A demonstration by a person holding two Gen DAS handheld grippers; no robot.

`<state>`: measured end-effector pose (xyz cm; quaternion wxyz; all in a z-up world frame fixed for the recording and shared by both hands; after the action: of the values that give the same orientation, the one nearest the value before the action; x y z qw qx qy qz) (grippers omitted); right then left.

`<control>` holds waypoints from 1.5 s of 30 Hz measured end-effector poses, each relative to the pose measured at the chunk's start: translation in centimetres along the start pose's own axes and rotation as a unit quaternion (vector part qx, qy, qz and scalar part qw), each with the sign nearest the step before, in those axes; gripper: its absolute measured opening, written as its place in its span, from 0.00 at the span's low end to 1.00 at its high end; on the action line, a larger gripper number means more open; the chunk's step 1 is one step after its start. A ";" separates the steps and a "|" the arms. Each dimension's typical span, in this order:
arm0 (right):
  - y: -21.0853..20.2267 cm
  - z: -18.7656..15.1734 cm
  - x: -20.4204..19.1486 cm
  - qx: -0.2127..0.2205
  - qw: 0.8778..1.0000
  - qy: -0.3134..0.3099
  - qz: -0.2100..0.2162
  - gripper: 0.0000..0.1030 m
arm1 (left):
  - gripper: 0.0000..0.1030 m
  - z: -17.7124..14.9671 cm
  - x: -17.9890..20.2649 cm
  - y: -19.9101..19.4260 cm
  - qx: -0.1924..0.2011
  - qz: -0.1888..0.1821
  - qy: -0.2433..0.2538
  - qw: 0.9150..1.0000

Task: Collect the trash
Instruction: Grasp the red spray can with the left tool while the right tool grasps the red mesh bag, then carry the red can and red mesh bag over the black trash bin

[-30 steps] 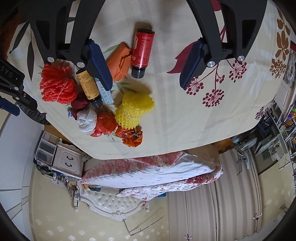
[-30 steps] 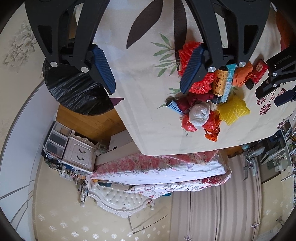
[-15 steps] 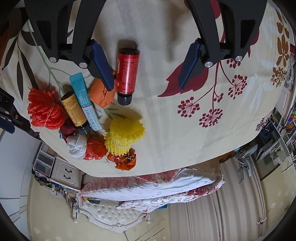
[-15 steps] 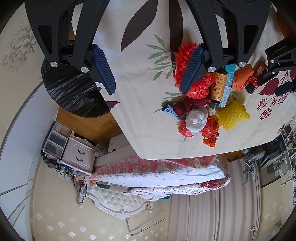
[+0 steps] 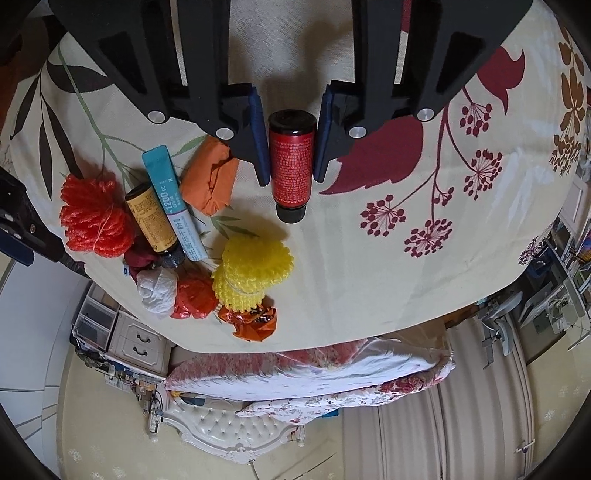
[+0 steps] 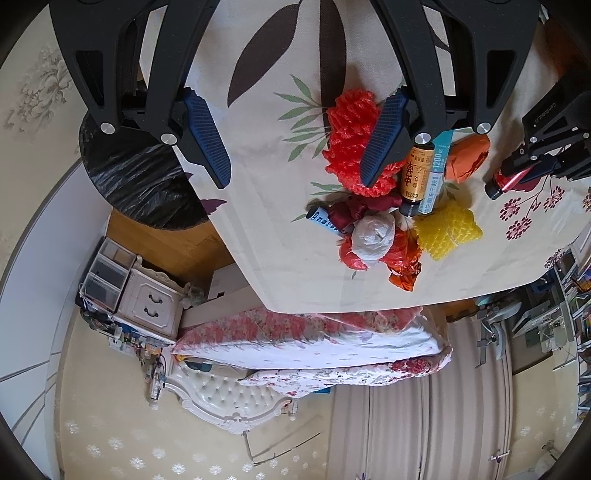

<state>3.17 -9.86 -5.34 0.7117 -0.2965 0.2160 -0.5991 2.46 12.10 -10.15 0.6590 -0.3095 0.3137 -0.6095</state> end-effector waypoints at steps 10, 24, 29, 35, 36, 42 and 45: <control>1.9 -0.8 -3.1 -0.026 0.999 -0.026 0.032 0.70 | 0.24 0.7 -1.5 0.0 0.007 0.009 -0.018 1.000; 2.9 -2.4 -4.2 -0.054 0.996 -0.034 0.068 0.38 | 0.24 1.6 -0.3 0.1 0.018 0.004 -0.018 1.000; 1.8 -1.6 -2.9 -0.037 0.997 -0.019 0.065 0.38 | 0.24 2.3 0.8 -0.6 0.033 -0.006 -0.015 0.999; 0.8 0.0 0.0 -0.011 0.999 0.007 0.043 0.38 | 0.24 3.8 3.6 -1.6 0.055 -0.029 0.000 0.998; 0.7 0.1 0.5 -0.008 0.999 0.011 0.039 0.38 | 0.24 4.1 4.2 -1.6 0.058 -0.034 0.003 0.998; 0.3 1.3 5.5 0.015 0.999 0.043 -0.009 0.38 | 0.24 6.2 7.6 -1.6 0.071 -0.062 0.022 0.995; 0.6 1.8 8.7 0.021 0.997 0.066 -0.038 0.38 | 0.24 7.5 9.6 -1.3 0.077 -0.079 0.032 0.993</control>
<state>6.43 -18.00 -4.04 0.6788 -0.2491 0.2381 -0.6484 8.19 2.67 -4.88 0.6201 -0.2619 0.2614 -0.6918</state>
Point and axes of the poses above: each gripper's, at about its wrist camera, not at the fingertips, and y roughly the way its jaws point, x to its right, z to its top, the point moved 9 cm from there along y, roughly the way its jaws point, and after that the axes turned 5 degrees about -x, right-handed, at the moved point
